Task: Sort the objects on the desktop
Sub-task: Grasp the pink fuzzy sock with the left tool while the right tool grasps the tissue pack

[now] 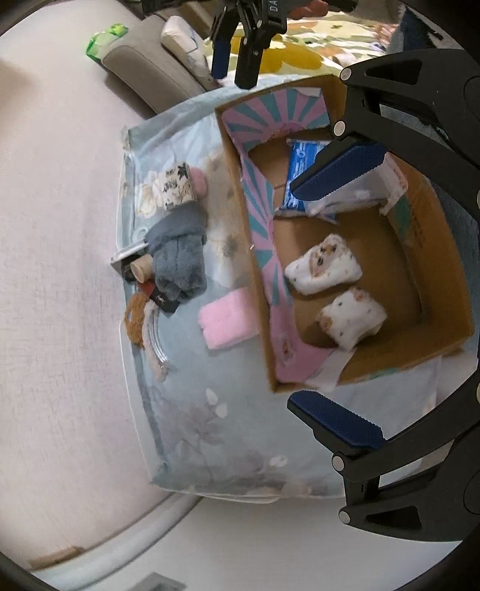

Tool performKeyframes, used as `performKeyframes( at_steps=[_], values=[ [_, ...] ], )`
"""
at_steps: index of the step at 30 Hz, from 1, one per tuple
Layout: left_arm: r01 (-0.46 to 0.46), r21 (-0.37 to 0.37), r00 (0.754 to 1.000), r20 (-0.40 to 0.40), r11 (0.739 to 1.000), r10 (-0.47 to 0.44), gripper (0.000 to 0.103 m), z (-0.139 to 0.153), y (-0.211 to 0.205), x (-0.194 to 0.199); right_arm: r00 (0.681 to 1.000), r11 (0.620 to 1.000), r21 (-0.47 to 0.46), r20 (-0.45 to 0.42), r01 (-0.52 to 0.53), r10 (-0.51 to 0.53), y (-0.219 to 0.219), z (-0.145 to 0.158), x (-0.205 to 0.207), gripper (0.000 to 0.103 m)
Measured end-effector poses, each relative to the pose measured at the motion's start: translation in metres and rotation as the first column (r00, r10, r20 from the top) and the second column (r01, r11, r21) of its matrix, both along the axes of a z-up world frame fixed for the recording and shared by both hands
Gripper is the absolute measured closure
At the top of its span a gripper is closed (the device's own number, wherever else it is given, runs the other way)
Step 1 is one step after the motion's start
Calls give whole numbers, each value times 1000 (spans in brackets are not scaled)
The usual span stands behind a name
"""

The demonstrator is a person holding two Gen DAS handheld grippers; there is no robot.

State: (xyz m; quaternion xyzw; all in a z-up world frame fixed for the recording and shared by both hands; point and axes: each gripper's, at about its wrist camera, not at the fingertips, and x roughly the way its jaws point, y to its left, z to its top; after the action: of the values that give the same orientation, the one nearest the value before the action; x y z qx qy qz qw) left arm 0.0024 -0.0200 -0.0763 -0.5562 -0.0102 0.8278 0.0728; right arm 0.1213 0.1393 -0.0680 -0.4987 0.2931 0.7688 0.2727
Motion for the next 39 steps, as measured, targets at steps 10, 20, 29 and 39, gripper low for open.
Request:
performKeyframes(
  at_steps=[10, 20, 29, 39],
  values=[
    [10, 23, 991, 130, 1000, -13, 1, -15, -13, -77, 995, 990, 95, 26, -102, 100, 23, 15, -18, 20],
    [-26, -55, 951, 307, 998, 42, 1, -78, -4, -127, 908, 909, 90, 152, -406, 391, 77, -27, -58, 20],
    [-97, -90, 910, 394, 991, 125, 6, -119, -4, -139, 826, 837, 27, 187, -546, 532, 108, -83, -85, 20],
    [-120, -68, 892, 430, 990, 138, 30, -131, 0, -133, 754, 767, -2, 180, -642, 632, 103, -103, -93, 43]
  ],
)
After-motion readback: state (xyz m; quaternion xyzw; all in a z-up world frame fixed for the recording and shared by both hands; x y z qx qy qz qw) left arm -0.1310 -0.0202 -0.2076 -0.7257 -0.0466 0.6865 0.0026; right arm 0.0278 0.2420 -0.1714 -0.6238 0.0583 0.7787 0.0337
